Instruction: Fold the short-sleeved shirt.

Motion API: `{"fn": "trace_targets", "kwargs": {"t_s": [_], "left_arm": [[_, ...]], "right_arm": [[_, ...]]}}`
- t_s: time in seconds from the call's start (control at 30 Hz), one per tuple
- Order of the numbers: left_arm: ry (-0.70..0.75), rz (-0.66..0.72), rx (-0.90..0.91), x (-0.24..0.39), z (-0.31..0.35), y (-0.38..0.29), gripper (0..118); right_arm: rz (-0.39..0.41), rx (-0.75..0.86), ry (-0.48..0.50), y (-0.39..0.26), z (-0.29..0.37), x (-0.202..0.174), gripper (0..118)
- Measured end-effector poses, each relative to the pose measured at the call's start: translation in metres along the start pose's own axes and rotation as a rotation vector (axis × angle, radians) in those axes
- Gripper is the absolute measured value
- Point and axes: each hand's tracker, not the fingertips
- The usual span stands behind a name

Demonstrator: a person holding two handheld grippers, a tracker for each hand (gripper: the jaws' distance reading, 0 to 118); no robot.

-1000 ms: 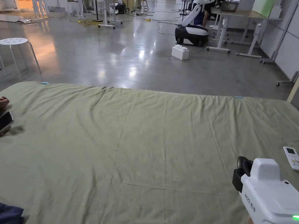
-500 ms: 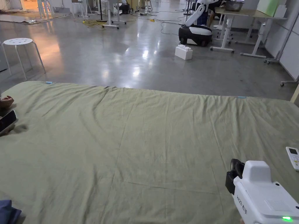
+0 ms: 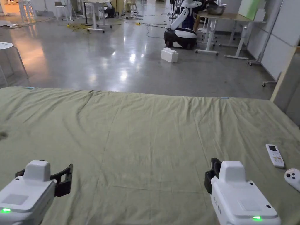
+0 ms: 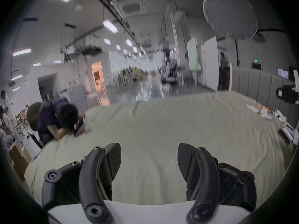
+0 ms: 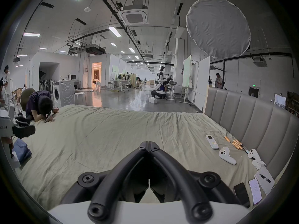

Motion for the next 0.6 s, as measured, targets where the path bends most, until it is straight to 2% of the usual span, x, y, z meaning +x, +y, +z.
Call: {"fn": "trace_targets", "kwargs": {"t_s": [0.2, 0.27, 0.3, 0.33, 0.4, 0.43, 0.6], "left_arm": [[-0.017, 0.048, 0.115, 0.066, 0.014, 0.025, 71], [-0.017, 0.064, 0.122, 0.072, 0.011, 0.029, 56], [-0.01, 0.081, 0.117, 0.072, 0.009, 0.031, 41], [-0.005, 0.099, 0.113, 0.078, 0.015, 0.033, 20], [0.009, 0.131, 0.095, 0.078, 0.012, 0.036, 15], [-0.005, 0.164, 0.088, 0.076, 0.011, 0.037, 9], [-0.024, 0.183, 0.077, 0.08, 0.02, 0.04, 4]], "right_arm": [[-0.03, 0.033, -0.034, -0.005, 0.006, 0.004, 0], [-0.036, 0.049, -0.05, -0.006, 0.008, 0.006, 0], [-0.035, 0.057, -0.057, -0.006, 0.009, 0.007, 0], [-0.03, 0.071, -0.062, -0.005, 0.01, 0.008, 0], [-0.04, 0.073, -0.071, -0.006, 0.01, 0.011, 0], [-0.045, 0.076, -0.075, -0.006, 0.01, 0.013, 0], [-0.053, 0.08, -0.082, -0.006, 0.008, 0.017, 0]]}}
